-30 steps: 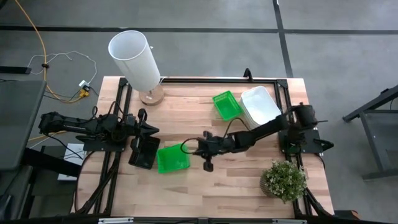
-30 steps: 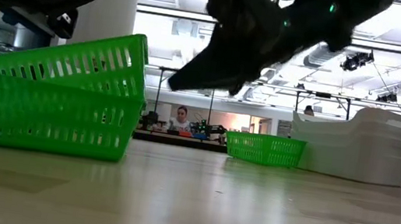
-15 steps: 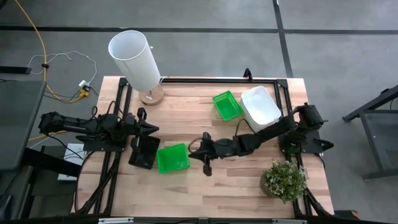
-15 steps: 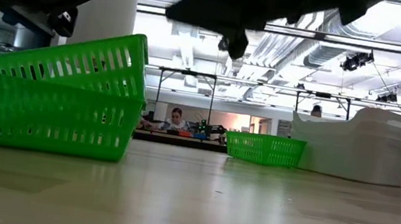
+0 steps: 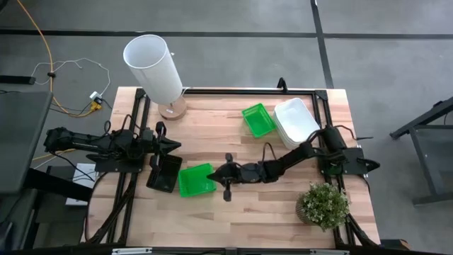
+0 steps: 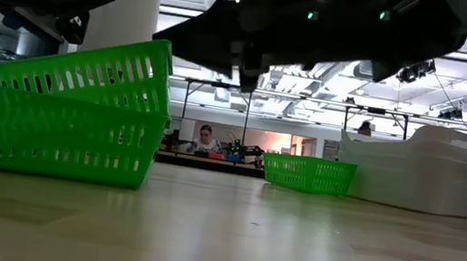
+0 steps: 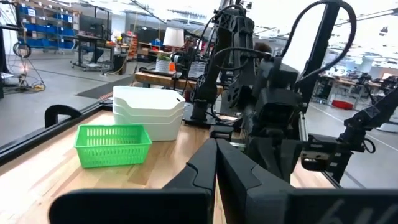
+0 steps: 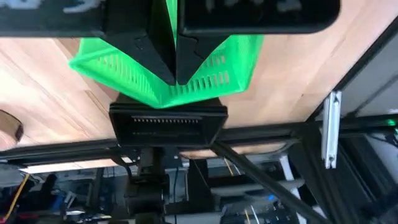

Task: Stack baskets by color
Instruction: Stack the bottom green bin into the middle green bin, then stack the top green bin into the bottom stacked green bins

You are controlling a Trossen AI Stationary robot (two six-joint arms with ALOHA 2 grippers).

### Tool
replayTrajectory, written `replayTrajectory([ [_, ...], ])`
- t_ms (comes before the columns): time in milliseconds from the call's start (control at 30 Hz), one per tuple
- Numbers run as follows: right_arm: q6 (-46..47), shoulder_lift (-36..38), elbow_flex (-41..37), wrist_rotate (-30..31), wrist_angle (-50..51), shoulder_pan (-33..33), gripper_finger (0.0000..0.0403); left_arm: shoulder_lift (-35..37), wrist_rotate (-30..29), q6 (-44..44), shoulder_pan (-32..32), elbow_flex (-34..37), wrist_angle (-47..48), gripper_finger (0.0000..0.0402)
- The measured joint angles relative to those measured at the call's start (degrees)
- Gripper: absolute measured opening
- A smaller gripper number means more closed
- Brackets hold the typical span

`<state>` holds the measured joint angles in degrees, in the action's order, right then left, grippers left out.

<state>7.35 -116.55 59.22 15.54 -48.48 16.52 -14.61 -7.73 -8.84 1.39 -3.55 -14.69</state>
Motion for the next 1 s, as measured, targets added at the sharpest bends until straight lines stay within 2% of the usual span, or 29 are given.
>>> replayTrajectory([
  [233,1.23,-0.35,0.0,-2.29,-0.3,-0.8,0.0,0.0,0.02,0.0,0.0,0.0,0.13,0.0],
  [633,1.59,-0.35,-0.02,-2.07,1.7,-0.91,0.0,0.0,0.13,-0.11,0.0,0.0,0.12,0.0],
  [800,-2.49,0.87,-0.04,-2.03,0.56,-0.91,0.0,0.0,0.13,-0.02,0.0,0.0,0.12,0.0],
  [900,-6.85,5.47,-0.04,1.62,4.14,-0.88,0.0,0.0,0.13,-0.05,0.0,0.0,0.25,0.0],
  [1000,-10.06,10.56,-0.02,6.47,12.24,-0.91,0.0,0.0,0.88,-0.01,0.0,0.0,0.29,0.0],
])
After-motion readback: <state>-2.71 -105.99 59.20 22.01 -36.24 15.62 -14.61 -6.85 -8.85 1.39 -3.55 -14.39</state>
